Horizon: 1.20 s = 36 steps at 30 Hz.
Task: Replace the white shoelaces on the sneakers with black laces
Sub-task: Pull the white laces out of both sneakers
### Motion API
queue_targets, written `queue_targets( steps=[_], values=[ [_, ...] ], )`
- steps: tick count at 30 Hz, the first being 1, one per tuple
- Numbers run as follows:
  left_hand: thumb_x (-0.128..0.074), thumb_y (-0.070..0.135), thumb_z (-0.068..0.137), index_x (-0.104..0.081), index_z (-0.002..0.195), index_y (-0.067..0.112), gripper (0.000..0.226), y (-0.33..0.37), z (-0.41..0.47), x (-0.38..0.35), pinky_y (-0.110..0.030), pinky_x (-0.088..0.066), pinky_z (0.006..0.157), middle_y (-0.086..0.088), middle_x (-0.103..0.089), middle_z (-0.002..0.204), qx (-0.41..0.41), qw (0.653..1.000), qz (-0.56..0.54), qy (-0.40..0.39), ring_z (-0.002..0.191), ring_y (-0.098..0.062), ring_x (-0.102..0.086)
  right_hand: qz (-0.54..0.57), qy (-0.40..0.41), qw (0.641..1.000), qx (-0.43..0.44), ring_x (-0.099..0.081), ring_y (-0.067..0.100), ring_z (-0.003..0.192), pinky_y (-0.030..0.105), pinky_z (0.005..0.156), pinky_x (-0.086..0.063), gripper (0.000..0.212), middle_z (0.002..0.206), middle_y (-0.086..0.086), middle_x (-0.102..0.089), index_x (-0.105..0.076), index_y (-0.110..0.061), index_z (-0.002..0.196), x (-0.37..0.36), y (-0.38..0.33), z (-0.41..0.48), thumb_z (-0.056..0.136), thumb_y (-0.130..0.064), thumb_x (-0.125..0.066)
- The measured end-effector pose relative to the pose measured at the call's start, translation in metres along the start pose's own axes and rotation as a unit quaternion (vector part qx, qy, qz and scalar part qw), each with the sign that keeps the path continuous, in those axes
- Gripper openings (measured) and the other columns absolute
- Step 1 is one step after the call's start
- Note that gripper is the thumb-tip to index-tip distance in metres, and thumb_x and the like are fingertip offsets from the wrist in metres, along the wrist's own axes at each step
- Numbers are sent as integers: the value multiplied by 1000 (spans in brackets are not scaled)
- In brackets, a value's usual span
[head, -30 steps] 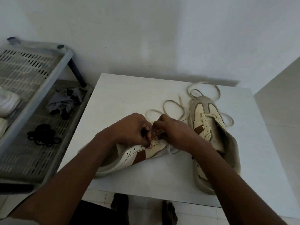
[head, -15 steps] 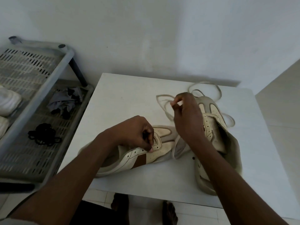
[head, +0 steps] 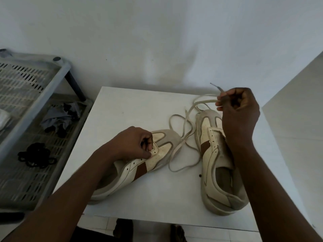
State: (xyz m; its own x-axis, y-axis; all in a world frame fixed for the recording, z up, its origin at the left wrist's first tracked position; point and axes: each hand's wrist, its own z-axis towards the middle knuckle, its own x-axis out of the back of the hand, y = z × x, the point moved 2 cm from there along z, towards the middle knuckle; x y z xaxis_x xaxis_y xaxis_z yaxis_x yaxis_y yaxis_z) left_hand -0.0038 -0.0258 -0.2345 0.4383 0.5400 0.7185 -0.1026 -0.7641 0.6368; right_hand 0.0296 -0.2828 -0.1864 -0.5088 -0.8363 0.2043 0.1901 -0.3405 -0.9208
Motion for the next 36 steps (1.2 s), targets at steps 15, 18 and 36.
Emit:
queue_targets(
  steps=[15, 18, 36],
  values=[
    [-62, 28, 81, -60, 77, 30, 5, -11, 4, 3, -22, -37, 58, 12, -63, 77, 69, 981, 125, 130, 76, -9, -59, -364, -380, 847, -75, -53, 26, 116, 24, 81, -38, 44, 127, 13, -56, -49, -10, 134, -35, 24, -34, 92, -15, -60],
    [-63, 27, 84, -63, 82, 25, 3, -4, 6, 2, -23, -40, 60, 12, -64, 83, 42, 977, 100, 183, 78, -9, -58, -408, -385, 824, -84, -48, 32, 122, 33, 94, -41, 53, 135, 20, -48, -44, -3, 134, -51, 25, -45, 92, -30, -62],
    [-68, 14, 76, -58, 99, 26, 27, 15, 18, -9, -26, -47, 74, 11, -65, 93, -8, 980, -65, 187, 76, -7, -58, -226, -284, 922, -137, -66, 18, 72, 31, 71, -52, 10, 73, 5, -71, -74, -12, 74, -73, 44, -60, 78, -4, -69]
  ],
)
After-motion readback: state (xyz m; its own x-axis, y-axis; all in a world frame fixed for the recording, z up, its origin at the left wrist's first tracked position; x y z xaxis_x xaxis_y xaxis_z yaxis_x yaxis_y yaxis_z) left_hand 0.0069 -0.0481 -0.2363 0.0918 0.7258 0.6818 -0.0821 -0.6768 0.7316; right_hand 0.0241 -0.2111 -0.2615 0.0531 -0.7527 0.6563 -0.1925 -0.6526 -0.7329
